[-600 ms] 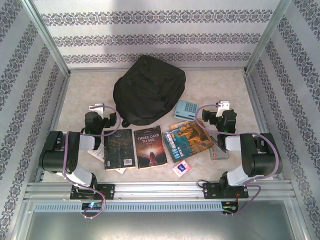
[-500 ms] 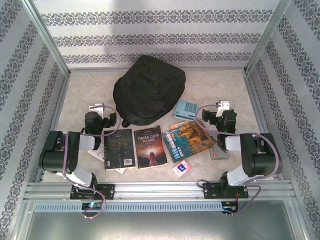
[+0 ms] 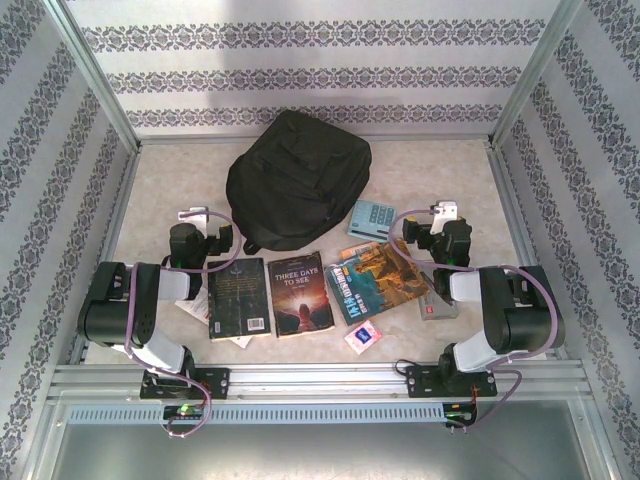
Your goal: Pack books, pencil case, and school supplies into a backpack
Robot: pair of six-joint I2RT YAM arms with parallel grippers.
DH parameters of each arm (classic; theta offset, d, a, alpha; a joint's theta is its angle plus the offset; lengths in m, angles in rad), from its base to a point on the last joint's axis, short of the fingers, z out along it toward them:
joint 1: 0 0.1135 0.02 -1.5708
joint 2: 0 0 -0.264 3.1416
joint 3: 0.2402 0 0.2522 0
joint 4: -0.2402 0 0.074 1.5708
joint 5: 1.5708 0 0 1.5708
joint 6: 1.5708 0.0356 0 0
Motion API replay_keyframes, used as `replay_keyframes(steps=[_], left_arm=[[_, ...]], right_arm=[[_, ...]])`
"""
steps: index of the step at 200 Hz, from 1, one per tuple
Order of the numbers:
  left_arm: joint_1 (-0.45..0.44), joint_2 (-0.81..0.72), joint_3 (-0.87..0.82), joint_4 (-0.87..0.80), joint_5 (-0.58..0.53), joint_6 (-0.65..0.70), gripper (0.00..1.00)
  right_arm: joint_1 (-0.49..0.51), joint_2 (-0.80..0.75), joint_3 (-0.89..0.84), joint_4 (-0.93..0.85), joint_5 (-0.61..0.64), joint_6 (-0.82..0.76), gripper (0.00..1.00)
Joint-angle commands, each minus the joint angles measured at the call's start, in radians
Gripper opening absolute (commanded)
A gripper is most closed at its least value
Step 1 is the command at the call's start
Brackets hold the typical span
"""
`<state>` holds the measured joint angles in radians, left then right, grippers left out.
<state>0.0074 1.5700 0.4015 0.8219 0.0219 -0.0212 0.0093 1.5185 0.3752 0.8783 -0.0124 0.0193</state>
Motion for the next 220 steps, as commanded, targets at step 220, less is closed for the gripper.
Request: replay_keyframes(steps=[220], left_arm=[[-0.100, -0.683, 0.206, -0.626, 0.003, -0.123, 0.99]], right_arm=[[0.288, -0.601, 0.205, -0.529, 0.044, 0.031, 0.98]])
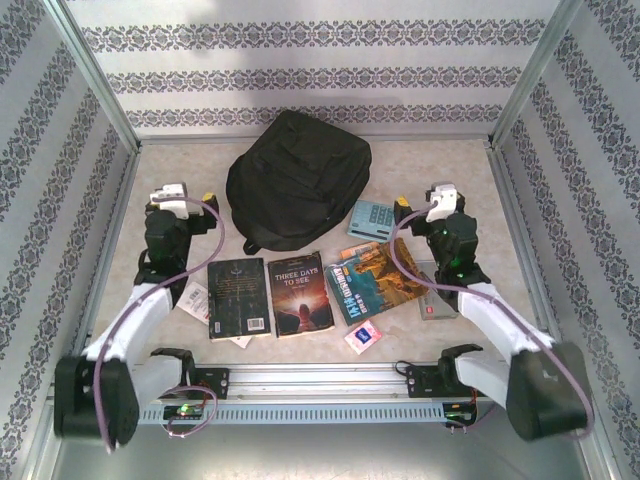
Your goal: Pack books, pencil case, and school supplies into a backpack
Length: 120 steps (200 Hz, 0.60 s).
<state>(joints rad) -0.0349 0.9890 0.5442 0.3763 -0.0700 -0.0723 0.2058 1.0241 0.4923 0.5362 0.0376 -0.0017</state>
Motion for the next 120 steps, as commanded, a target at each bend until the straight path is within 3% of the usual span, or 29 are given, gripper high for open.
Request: replay_keyframes(steps=[1, 23, 45, 53, 65, 81, 89, 102, 120], left_arm=[[-0.063, -0.105, 0.067, -0.186, 0.096, -0.074, 0.99], [-0.250, -0.127, 0.235, -0.441, 0.026, -0.140, 0.99], [-0.419, -0.078, 0.440, -0.721, -0.028, -0.146, 0.99], [-0.428, -0.045, 0.500, -0.815, -0.024, -0.220, 0.99], [-0.426, 0.016, 0.584, -0.977, -0.115, -0.370, 0.99], [-0.422, 0.074, 0.611, -0.983, -0.129, -0.382, 0.99], [-0.420, 0.097, 0.604, -0.959, -0.088, -0.395, 0.99], [-0.416, 0.145, 0.612, -0.927, 0.023, -0.408, 0.99], [-0.419, 0.267, 0.676, -0.926, 0.154, -0.438, 0.99]], right_arm=[[0.097, -0.111, 0.093, -0.196, -0.006, 0.055, 0.98], [0.218, -0.176, 0.231, -0.425, 0.020, 0.111, 0.98], [0.310, -0.165, 0.436, -0.732, 0.166, 0.185, 0.98], [0.309, -0.145, 0.506, -0.826, 0.115, 0.209, 0.98], [0.296, -0.110, 0.617, -0.992, 0.024, 0.252, 0.98], [0.255, -0.091, 0.679, -1.070, -0.058, 0.318, 0.98], [0.209, -0.097, 0.645, -1.023, -0.075, 0.425, 0.98], [0.105, -0.085, 0.592, -0.923, -0.268, 0.544, 0.98], [0.060, 0.051, 0.693, -1.028, -0.422, 0.545, 0.98]])
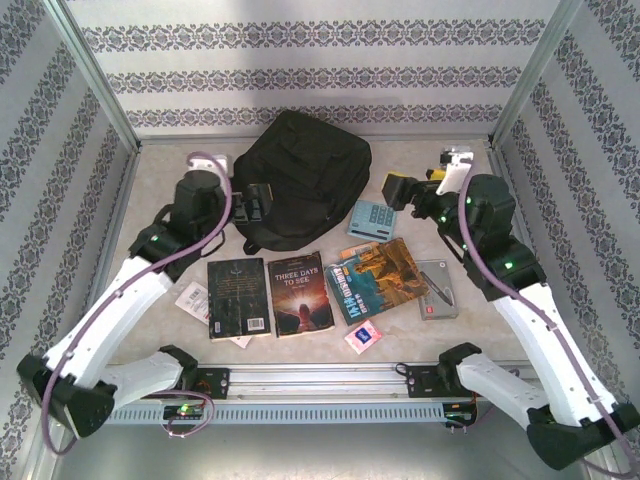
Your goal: Pack books, pencil case, and school supplies into a backpack
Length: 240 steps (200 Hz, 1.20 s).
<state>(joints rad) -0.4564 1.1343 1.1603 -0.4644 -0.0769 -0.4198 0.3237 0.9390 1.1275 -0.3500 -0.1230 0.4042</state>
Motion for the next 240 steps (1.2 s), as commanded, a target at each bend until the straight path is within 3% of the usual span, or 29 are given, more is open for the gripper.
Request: replay_keyframes(steps=[1, 30, 55, 69, 82, 142, 240], left_arm=[[0.002, 0.130, 0.064, -0.085, 0.168, -0.091, 0.99], [-0.026, 0.345, 0.180, -0.050, 0.263, -0.125, 0.96], [-0.059, 0.528, 0.341, -0.103, 0.249, -0.153, 0.86], [-0.069, 0.620, 0.422, -0.129, 0.249, -0.158, 0.79], [-0.080, 0.692, 0.491, -0.149, 0.243, -0.157, 0.77], [-0.122, 0.958, 0.783, -0.326, 0.150, -0.151, 0.64], [-0.178, 1.117, 0.963, -0.413, 0.054, -0.234, 0.53]], right_arm=[[-0.058, 0.145, 0.063, -0.148, -0.267, 0.136, 0.98], [-0.035, 0.260, 0.093, -0.181, -0.238, 0.180, 0.95], [-0.039, 0.318, 0.100, -0.219, -0.116, 0.182, 0.71], [-0.073, 0.382, 0.125, -0.263, -0.130, 0.203, 0.56], [-0.103, 0.422, 0.127, -0.262, -0.179, 0.210, 0.51], [-0.133, 0.461, 0.118, -0.296, -0.056, 0.247, 0.49], [-0.138, 0.492, 0.077, -0.273, -0.038, 0.287, 0.46]])
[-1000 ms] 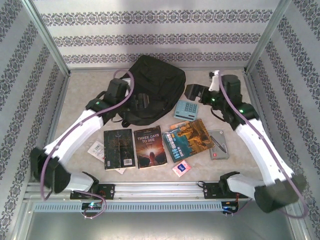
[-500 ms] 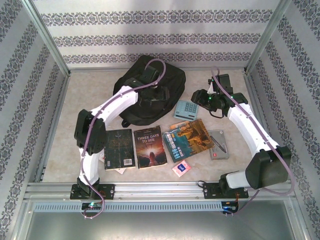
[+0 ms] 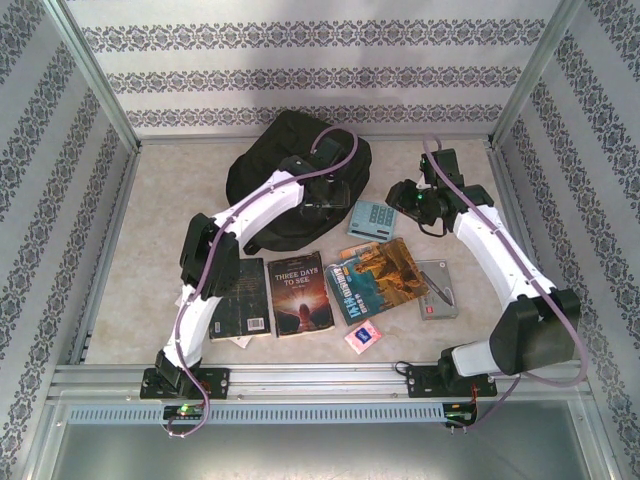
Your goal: Pack books, pencil case, and school supplies into a backpack
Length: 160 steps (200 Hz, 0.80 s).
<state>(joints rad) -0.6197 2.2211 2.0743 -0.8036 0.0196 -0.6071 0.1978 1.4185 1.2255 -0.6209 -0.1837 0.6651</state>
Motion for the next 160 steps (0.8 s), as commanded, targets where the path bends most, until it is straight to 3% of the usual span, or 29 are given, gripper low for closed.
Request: replay_keyframes(steps=[1, 97, 160], left_arm=[[-0.015, 0.031, 0.049, -0.074, -0.043, -0.048, 0.53], [-0.037, 0.109, 0.123, -0.092, -0.040, -0.087, 0.41], [-0.034, 0.121, 0.147, -0.095, -0.105, -0.056, 0.31]], right_arm=[[-0.012, 0.014, -0.021, -0.002, 0.022, 0.027, 0.46], [-0.020, 0.017, -0.055, 0.014, 0.029, 0.033, 0.43], [-0.020, 0.017, -0.077, 0.043, -0.008, 0.034, 0.40]])
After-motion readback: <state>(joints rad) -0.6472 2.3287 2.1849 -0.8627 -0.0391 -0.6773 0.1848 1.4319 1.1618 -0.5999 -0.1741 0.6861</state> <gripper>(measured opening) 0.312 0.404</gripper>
